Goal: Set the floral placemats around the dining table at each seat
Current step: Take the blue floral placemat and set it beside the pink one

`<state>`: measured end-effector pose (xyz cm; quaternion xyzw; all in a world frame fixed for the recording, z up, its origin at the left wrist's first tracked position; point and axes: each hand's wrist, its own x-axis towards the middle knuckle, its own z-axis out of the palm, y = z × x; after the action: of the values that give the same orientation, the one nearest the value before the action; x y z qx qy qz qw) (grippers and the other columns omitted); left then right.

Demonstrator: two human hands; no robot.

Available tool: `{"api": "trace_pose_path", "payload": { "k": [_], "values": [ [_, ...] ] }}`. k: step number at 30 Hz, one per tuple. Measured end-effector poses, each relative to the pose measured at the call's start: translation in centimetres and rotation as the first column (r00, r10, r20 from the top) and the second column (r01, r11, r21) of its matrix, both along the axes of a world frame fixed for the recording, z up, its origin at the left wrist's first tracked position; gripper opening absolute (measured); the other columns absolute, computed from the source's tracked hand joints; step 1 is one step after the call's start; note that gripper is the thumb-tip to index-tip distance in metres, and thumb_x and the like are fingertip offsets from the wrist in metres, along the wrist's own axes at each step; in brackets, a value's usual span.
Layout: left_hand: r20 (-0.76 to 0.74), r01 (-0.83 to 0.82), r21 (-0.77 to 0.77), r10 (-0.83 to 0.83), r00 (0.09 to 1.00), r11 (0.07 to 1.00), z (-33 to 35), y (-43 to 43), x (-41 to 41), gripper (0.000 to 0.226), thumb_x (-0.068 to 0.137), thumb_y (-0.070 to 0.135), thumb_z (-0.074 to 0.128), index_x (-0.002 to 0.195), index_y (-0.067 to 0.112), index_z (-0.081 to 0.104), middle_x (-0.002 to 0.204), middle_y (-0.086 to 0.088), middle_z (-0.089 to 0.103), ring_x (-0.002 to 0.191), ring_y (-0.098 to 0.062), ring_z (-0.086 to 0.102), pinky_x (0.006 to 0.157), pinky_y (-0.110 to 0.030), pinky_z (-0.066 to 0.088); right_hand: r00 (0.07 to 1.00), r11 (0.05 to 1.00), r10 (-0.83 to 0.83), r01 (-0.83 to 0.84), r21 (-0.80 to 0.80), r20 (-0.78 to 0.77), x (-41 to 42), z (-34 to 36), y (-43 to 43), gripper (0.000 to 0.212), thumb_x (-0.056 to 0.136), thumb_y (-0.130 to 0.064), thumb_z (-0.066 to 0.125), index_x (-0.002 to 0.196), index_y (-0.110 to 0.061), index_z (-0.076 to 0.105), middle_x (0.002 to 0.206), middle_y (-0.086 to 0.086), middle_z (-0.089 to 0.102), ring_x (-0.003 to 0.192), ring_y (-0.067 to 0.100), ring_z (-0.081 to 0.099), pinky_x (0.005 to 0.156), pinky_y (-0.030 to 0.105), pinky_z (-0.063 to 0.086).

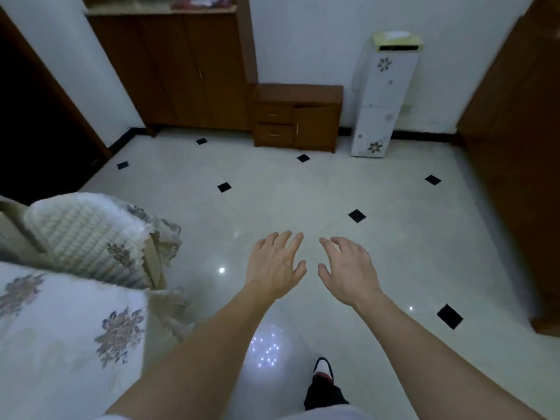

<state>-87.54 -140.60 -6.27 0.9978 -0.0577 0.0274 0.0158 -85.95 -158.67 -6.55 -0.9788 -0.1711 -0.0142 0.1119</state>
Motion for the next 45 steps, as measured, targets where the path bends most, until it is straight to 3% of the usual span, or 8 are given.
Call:
{"api": "trace_pose_path", "payload": {
  "k": [7,19,24,31,45],
  "values": [
    [-0.007,-0.165,0.002,0.165,0.986,0.986,0.8,2.2,10.2,0.062,0.088,0.053,0.034,0.142,0.025,0.042,0.14,-0.001,0.053,0.125,-0.026,0.05,0.1,-0.041,0.042,0.989,0.99,0.144,-0.144,0.005,-0.011,12.9,-0.3,2.1,0.053,0.09,-0.037,0.054,0.138,-0.017,0.048,0.136,0.011,0.054,0.128,0.027,0.048,0.108,0.045,0.037],
    [-0.017,-0.411,-0.011,0.411,0.911,0.911,-0.2,12.3,18.5,0.061,0.09,0.054,0.039,0.145,0.026,0.036,0.142,-0.001,0.051,0.128,-0.024,0.047,0.106,-0.04,0.037,0.927,0.927,0.376,-0.376,-0.01,-0.002,27.0,-1.0,14.1,0.052,0.084,-0.034,0.061,0.132,-0.016,0.055,0.127,0.01,0.06,0.12,0.027,0.055,0.102,0.047,0.044],
    [-0.031,-0.451,-0.026,0.451,0.892,0.892,-1.6,19.5,23.7,0.064,0.09,0.055,0.033,0.146,0.025,0.034,0.144,-0.002,0.049,0.129,-0.025,0.046,0.106,-0.042,0.037,0.9,0.9,0.435,-0.435,-0.022,0.022,32.8,-1.2,21.8,0.052,0.084,-0.035,0.062,0.132,-0.016,0.055,0.126,0.011,0.06,0.119,0.027,0.055,0.102,0.047,0.043],
    [-0.023,-0.478,-0.057,0.478,0.878,0.876,-1.7,32.1,31.4,0.062,0.091,0.052,0.04,0.146,0.024,0.035,0.144,-0.002,0.049,0.129,-0.026,0.046,0.106,-0.043,0.037,0.884,0.881,0.468,-0.464,-0.091,0.016,42.7,0.0,34.6,0.054,0.092,-0.04,0.049,0.143,-0.022,0.042,0.142,0.007,0.049,0.132,0.024,0.043,0.112,0.043,0.031],
    [-0.053,-0.707,-0.058,0.705,0.707,0.705,-2.2,54.2,36.8,0.063,0.094,0.054,0.035,0.15,0.026,0.026,0.151,-0.002,0.041,0.135,-0.025,0.038,0.11,-0.042,0.032,0.726,0.719,0.686,-0.686,-0.112,-0.039,50.8,-0.2,59.6,0.055,0.091,-0.039,0.051,0.142,-0.02,0.044,0.14,0.008,0.05,0.13,0.025,0.044,0.11,0.042,0.033]
  ]
}}
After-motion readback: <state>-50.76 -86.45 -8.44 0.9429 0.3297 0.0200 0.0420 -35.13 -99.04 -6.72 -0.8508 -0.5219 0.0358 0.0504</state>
